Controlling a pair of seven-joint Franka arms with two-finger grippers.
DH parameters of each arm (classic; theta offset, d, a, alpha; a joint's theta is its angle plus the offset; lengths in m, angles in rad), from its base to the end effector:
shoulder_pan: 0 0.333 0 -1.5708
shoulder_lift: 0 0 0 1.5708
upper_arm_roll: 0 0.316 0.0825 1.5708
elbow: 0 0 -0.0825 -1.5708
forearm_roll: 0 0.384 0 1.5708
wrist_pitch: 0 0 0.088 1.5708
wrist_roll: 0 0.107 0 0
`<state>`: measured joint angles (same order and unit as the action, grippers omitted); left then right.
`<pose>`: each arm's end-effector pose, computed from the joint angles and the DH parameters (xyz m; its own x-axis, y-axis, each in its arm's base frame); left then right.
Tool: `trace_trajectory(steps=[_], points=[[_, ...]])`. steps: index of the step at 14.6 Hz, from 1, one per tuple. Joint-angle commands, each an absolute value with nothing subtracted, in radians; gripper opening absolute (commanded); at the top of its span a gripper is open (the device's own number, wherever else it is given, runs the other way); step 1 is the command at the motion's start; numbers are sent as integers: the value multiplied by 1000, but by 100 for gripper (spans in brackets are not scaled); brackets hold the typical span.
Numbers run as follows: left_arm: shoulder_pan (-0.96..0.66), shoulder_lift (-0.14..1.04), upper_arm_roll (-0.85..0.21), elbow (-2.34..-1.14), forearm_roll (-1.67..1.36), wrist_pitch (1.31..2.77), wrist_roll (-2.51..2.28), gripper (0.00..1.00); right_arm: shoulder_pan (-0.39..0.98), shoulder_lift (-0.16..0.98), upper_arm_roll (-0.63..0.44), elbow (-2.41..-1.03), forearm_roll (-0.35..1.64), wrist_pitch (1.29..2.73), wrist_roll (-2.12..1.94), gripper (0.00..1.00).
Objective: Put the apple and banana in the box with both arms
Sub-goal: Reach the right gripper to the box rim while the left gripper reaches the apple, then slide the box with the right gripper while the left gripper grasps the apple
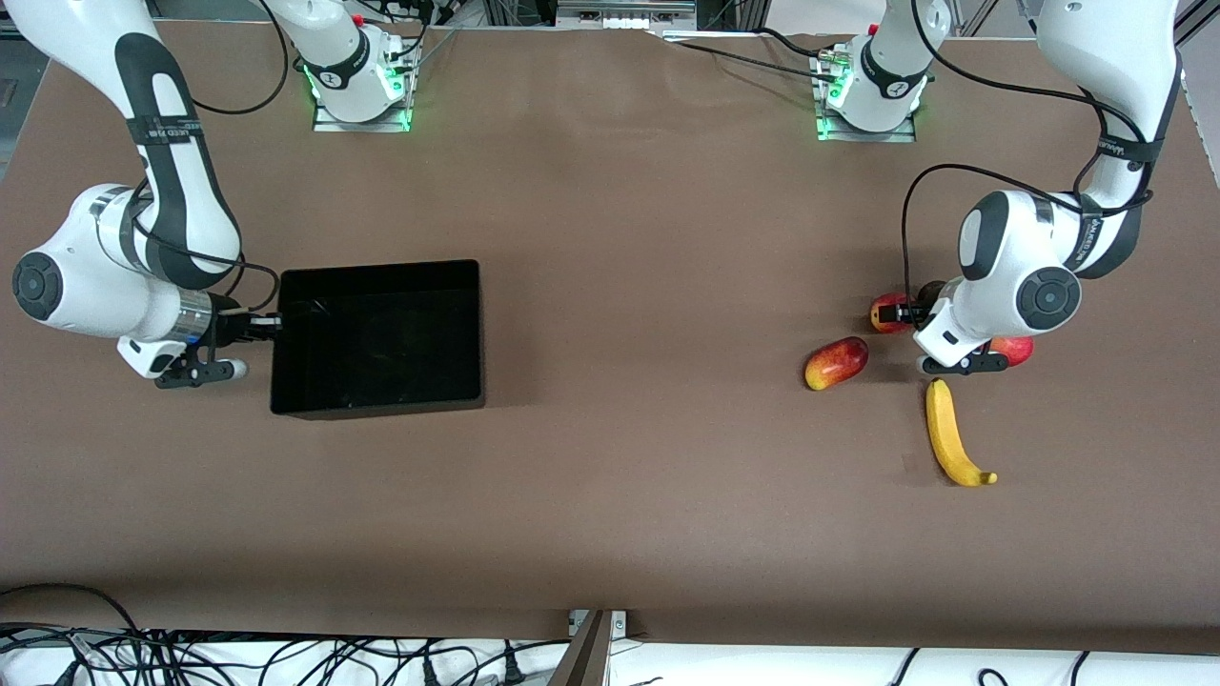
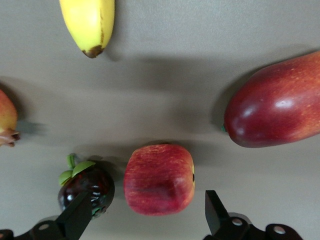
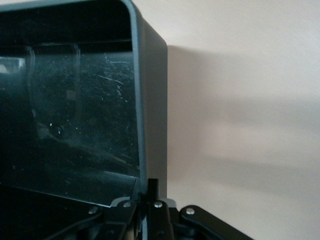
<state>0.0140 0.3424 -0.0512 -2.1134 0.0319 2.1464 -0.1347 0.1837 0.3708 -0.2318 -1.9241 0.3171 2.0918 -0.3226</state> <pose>0.5418 -0.0190 0.2295 0.9504 0.0794 -0.3008 0.0694 -0.9966 -0.0438 0.6004 -0.0081 0.2886 0.9842 0.1107 -0.1384 0.0801 -0.9744 -0.2103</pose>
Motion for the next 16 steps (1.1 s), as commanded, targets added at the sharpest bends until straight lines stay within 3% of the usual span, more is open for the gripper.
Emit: trace_trajectory(steps=[1, 6, 12, 14, 15, 16], points=[[18, 304, -55, -2203, 23, 2232, -146, 100, 270, 368, -204, -1861, 354, 2043, -174, 0], [18, 317, -57, -2224, -18, 2279, -147, 100, 336, 391, -59, -1835, 429, 2062, 27, 0], [18, 342, -57, -2226, -18, 2295, -147, 100, 546, 451, -44, -1847, 434, 2241, 242, 0], [12, 344, -57, -2220, -18, 2290, -140, 67, 571, 460, -44, -1861, 433, 2273, 256, 0], [9, 344, -57, -2217, -15, 2287, -127, 40, 583, 462, -44, -1874, 431, 2293, 256, 0], [11, 344, -57, -2215, -15, 2286, -120, 26, 584, 462, -44, -1887, 426, 2305, 249, 0]])
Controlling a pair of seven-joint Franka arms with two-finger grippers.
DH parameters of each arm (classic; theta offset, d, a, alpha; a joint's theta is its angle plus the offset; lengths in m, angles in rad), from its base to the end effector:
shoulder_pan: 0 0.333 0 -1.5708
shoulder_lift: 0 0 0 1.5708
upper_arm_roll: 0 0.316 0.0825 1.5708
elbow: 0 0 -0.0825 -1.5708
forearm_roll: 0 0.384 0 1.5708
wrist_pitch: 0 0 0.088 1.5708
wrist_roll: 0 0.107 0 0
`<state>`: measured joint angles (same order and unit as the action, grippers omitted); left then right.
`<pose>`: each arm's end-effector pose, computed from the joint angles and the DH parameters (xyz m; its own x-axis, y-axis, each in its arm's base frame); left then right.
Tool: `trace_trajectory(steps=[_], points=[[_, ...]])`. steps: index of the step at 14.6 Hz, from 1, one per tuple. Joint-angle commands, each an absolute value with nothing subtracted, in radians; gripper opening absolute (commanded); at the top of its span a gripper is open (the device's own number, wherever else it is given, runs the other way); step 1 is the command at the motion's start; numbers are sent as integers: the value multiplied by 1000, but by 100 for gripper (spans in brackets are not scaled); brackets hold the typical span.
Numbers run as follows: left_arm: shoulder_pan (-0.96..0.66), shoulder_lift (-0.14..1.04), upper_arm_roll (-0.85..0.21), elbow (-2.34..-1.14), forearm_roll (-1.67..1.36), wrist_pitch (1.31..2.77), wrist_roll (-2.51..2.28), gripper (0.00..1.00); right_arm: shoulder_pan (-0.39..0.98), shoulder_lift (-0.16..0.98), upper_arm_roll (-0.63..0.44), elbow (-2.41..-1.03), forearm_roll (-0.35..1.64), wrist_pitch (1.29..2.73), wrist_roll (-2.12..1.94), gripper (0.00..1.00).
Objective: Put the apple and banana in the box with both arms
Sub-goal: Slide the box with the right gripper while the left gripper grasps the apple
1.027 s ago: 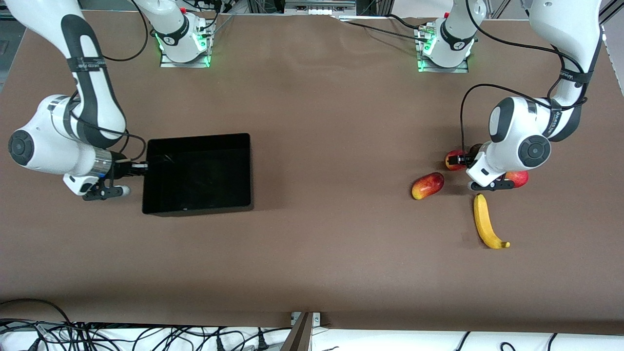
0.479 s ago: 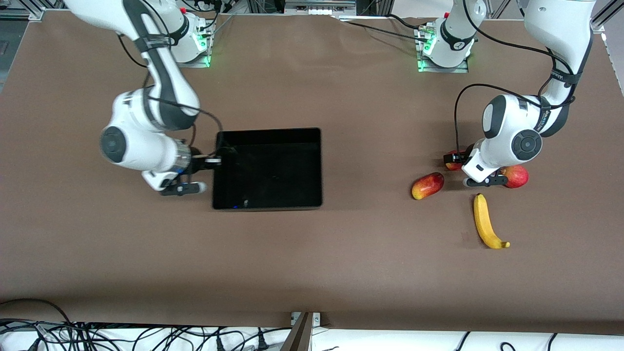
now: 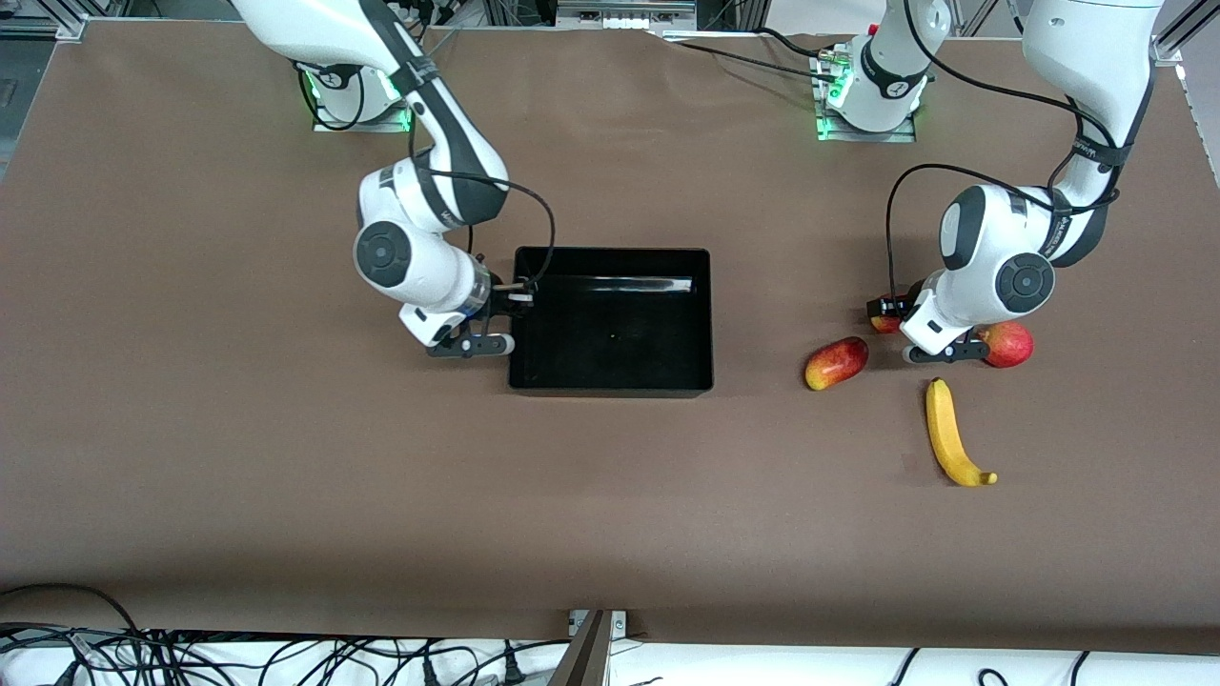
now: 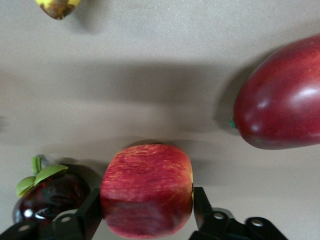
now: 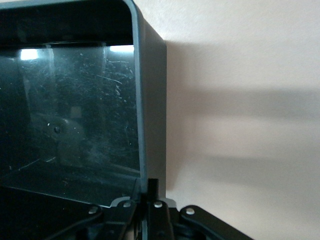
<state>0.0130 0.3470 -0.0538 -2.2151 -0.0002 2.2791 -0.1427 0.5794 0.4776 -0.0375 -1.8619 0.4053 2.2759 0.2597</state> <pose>0.5186 -0.0220 0.1989 0.9551 0.1014 -0.2785 0.0994 -0.9948 -0.0214 0.5377 0.3366 0.2571 0.9863 0.0309 -0.1621 -0.0080 -0.9722 -0.2338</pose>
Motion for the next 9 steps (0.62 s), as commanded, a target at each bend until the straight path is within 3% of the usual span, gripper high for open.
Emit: trace_trajectory(steps=[1, 4, 6, 7, 9], points=[[9, 344, -57, -2212, -15, 2284, -120, 26, 586, 462, -44, -1893, 426, 2307, 245, 0], [17, 342, -55, -2186, -15, 2267, -104, 26, 586, 463, -44, -1908, 420, 2325, 242, 0], [18, 342, -55, -2099, -15, 2144, -92, 26, 584, 462, -46, -1902, 423, 2324, 255, 85], [18, 344, -55, -2035, -15, 2049, -91, 28, 583, 457, -49, -1895, 426, 2321, 255, 100], [3, 347, -55, -1918, -11, 1918, -95, 29, 578, 424, -73, -1872, 423, 2287, 259, 100]])
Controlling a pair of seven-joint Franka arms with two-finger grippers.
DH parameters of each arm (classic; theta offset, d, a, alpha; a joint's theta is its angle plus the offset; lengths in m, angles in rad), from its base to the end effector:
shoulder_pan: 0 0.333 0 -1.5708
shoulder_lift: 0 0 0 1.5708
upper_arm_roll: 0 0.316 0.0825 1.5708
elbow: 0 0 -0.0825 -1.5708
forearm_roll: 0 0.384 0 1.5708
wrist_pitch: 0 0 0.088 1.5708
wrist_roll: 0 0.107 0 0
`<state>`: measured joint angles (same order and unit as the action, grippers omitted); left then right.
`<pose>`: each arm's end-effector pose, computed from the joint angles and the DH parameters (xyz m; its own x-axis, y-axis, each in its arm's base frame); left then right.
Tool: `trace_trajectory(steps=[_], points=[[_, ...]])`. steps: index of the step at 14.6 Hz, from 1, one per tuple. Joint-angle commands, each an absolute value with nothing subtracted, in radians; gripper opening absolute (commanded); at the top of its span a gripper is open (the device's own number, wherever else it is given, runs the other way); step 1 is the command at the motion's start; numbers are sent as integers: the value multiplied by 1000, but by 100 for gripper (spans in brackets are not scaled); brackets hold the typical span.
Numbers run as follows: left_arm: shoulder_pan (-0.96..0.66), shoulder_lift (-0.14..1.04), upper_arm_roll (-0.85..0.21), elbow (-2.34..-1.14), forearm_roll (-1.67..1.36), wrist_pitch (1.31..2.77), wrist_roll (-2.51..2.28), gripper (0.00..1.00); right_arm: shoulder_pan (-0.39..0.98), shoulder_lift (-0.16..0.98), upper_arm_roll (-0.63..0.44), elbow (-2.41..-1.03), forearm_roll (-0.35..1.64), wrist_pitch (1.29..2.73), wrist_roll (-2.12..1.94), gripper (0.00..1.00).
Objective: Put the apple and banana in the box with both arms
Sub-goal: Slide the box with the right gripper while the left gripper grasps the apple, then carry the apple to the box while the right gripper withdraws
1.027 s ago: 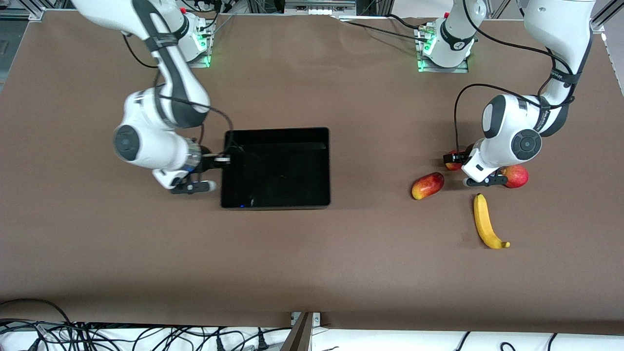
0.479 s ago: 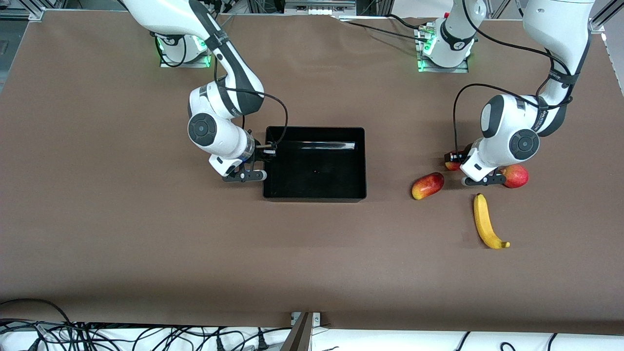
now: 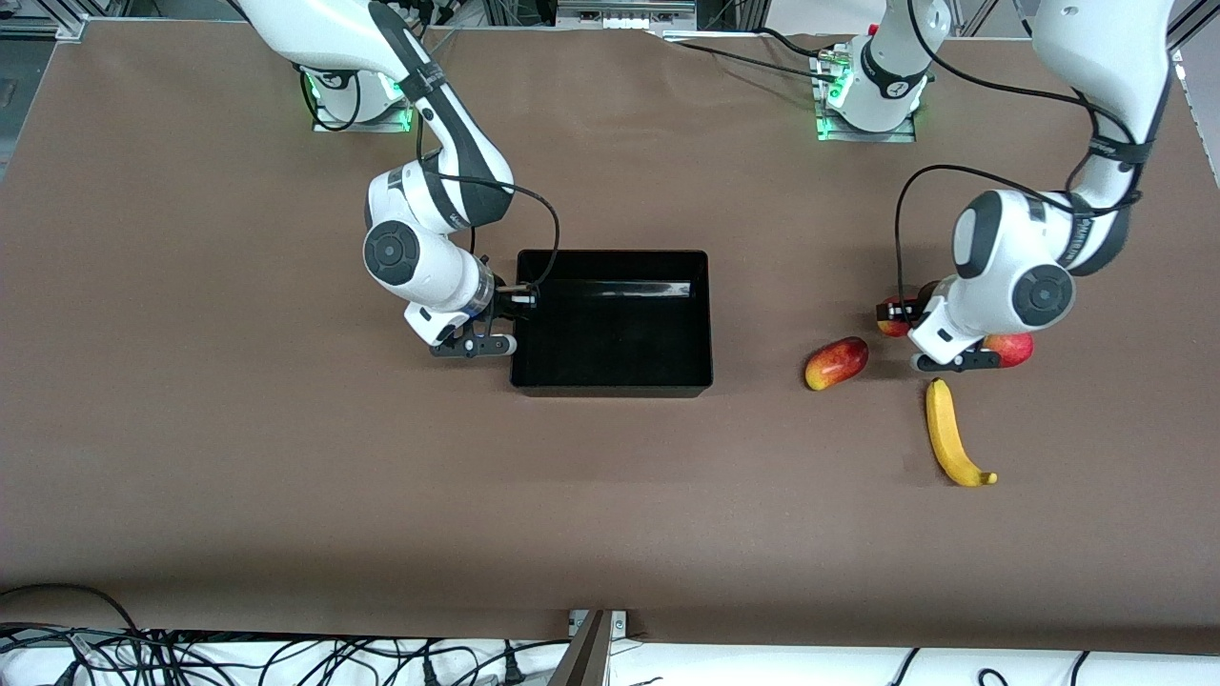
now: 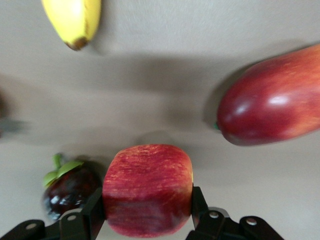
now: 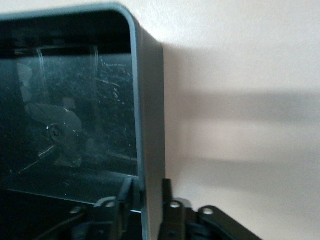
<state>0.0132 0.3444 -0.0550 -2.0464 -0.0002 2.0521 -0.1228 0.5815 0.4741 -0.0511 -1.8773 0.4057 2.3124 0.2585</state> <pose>0.5537 -0.0230 0.2482 0.9400 0.0803 -0.3315 0.0773 -0.9968 -0.0221 0.5416 0.3286 0.2558 0.9908 0.0118 -0.1351 -0.0201 -0.9724 -0.2322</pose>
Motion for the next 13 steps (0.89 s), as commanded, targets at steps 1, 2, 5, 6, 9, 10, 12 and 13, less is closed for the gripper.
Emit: trace_trajectory(steps=[1, 2, 5, 6, 9, 10, 12, 13], points=[[-1, 347, -55, -1870, -6, 1870, -95, 28, 578, 417, -104, -1820, 417, 2220, 259, 100], [-5, 356, -57, -1815, -5, 1820, -97, 28, 578, 417, -135, -1734, 396, 2130, 259, 100], [-72, 405, -58, -1619, -20, 1645, -109, 28, 571, 419, -231, -1456, 321, 1822, 246, 100], [-110, 417, -61, -1583, -20, 1610, -104, 28, 571, 407, -270, -1421, 321, 1756, 235, 100], [-297, 419, -71, -1565, -25, 1606, -148, 29, 571, 301, -363, -1419, 315, 1683, 99, 100], [-345, 423, -71, -1557, -53, 1612, -229, 29, 571, 278, -397, -1417, 298, 1640, 63, 100], [-396, 487, -71, -1485, -157, 1620, -421, 29, 572, 206, -449, -1431, 256, 1560, 35, 100], [-426, 526, -71, -1448, -210, 1644, -499, 29, 574, 165, -474, -1454, 243, 1534, 8, 100]])
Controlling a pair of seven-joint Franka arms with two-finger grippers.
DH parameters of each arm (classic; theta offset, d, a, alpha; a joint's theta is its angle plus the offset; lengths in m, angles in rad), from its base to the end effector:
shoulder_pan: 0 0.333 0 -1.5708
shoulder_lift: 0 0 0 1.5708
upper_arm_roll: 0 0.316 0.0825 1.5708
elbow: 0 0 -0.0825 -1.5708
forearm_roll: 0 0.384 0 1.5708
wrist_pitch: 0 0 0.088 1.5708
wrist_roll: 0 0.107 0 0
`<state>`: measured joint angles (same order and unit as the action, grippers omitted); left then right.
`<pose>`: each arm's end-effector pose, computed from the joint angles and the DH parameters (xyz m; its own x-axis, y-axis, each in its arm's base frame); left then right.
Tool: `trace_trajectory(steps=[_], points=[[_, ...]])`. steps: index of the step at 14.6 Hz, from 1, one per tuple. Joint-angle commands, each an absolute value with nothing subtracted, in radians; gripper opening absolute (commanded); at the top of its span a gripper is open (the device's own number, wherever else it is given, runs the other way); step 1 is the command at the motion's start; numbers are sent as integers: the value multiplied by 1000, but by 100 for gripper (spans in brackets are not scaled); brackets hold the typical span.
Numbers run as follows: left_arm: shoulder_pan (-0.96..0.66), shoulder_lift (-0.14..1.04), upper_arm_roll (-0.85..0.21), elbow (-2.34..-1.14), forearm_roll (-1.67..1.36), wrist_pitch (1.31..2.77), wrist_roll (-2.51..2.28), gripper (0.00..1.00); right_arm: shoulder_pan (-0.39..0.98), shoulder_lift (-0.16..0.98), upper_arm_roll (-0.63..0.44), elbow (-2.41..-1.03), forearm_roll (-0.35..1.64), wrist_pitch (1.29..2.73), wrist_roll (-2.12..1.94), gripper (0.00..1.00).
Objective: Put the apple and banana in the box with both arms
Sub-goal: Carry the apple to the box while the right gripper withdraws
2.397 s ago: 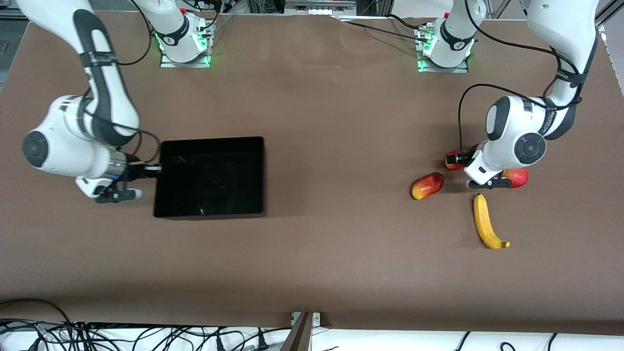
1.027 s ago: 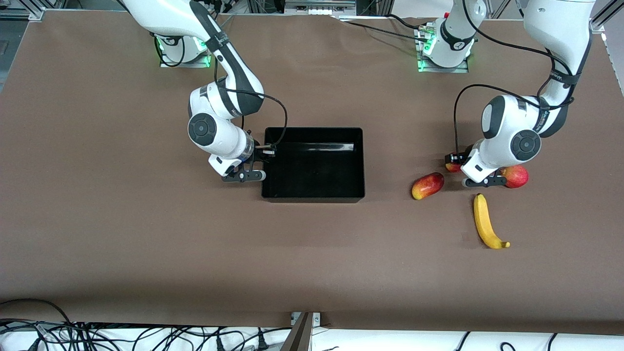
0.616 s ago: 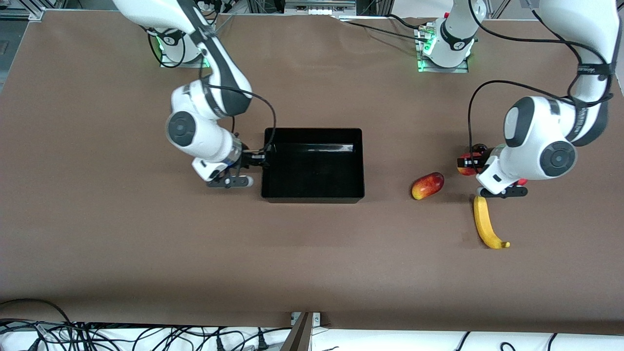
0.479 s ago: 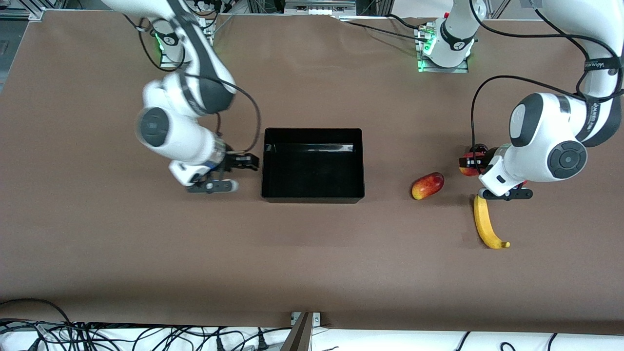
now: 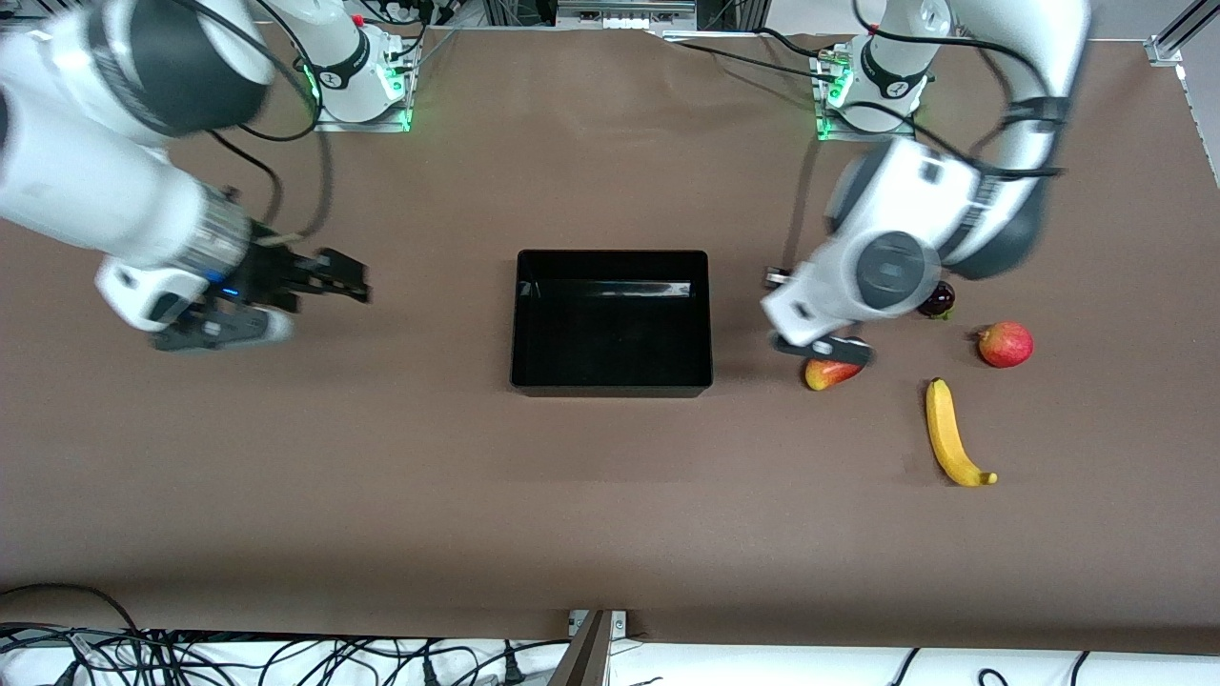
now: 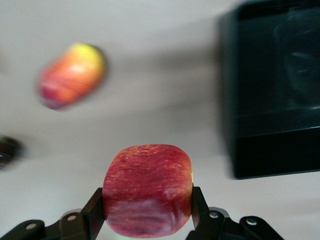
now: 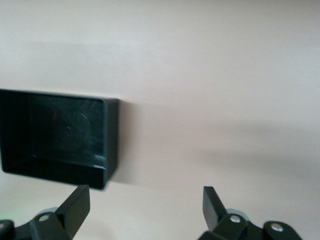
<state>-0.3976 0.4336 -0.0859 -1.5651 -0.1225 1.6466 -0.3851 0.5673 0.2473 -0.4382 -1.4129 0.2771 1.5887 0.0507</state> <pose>0.5615 -0.3014 0.3720 0.9253 -0.0624 -0.3742 -0.0645 -0.9979 0.0069 0.6088 0.1404 0.5679 0.9951 0.0806 -0.0575 0.0698 -0.9832 -0.1689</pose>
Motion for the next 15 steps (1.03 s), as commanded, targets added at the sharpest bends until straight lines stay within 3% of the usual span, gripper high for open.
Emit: trace_trajectory(steps=[1, 7, 9, 13, 14, 15], points=[[-464, 547, -71, -1436, -231, 1681, -576, 29, 546, 123, -469, -1477, 224, 1514, -21, 100], [-618, 662, -60, -1437, -222, 1932, -856, 30, 114, 0, -125, -1546, 72, 1463, -169, 100], [-621, 690, -63, -1459, -186, 1971, -862, 31, 104, -67, -104, -1629, 32, 1511, -167, 100], [-626, 715, -63, -1503, -178, 1979, -864, 32, 107, -51, -98, -1617, 31, 1516, -128, 100], [-635, 716, -63, -1503, -178, 1980, -864, 35, 109, -42, -95, -1605, 26, 1519, -100, 100], [-635, 716, -63, -1503, -178, 1980, -864, 52, 121, -38, -80, -1597, 9, 1520, -75, 100]])
